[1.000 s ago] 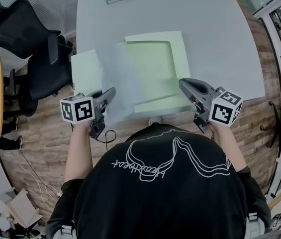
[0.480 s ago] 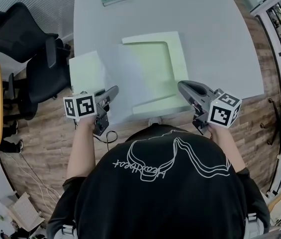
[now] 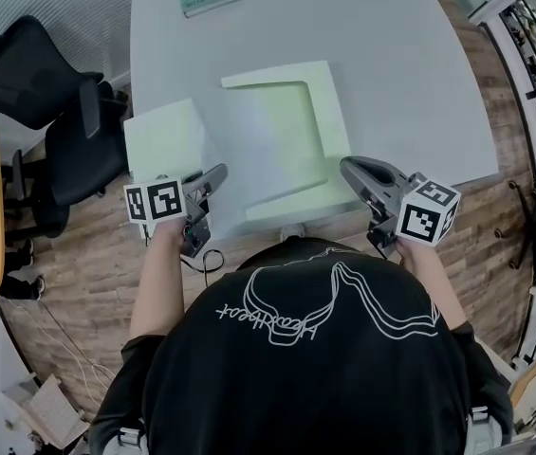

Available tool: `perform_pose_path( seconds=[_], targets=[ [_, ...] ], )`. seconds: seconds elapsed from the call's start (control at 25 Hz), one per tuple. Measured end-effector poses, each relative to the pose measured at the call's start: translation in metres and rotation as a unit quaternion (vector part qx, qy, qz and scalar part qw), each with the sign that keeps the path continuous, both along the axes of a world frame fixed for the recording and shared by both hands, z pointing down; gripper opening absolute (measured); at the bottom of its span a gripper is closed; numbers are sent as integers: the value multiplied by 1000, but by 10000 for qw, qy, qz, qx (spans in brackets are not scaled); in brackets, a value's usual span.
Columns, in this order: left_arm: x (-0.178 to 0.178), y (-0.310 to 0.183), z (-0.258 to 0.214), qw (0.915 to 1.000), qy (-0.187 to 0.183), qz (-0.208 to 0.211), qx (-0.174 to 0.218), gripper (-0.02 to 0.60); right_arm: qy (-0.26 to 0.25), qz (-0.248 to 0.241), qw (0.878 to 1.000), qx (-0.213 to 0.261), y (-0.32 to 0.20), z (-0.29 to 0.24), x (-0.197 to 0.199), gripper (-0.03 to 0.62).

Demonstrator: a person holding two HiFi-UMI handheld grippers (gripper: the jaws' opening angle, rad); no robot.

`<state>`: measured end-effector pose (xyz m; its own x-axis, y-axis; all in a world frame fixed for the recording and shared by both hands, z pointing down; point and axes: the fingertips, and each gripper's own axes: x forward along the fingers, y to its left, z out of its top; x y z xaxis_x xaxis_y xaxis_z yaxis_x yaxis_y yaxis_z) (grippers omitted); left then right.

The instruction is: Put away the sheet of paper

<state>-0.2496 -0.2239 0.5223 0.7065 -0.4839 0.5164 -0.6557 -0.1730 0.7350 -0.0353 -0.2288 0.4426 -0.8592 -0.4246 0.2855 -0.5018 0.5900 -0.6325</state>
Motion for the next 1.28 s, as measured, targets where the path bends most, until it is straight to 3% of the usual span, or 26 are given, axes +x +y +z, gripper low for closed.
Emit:
perform_pose_path(
  seconds=[0.64, 1.28],
  targets=[
    [22, -14, 16, 9989, 348, -85, -315, 11, -17, 232, 9997, -17, -2, 1, 25, 9],
    [53, -24, 33, 9983, 334, 83, -461, 11, -14, 424, 9991, -65, 2, 5, 42, 9]
  ],
)
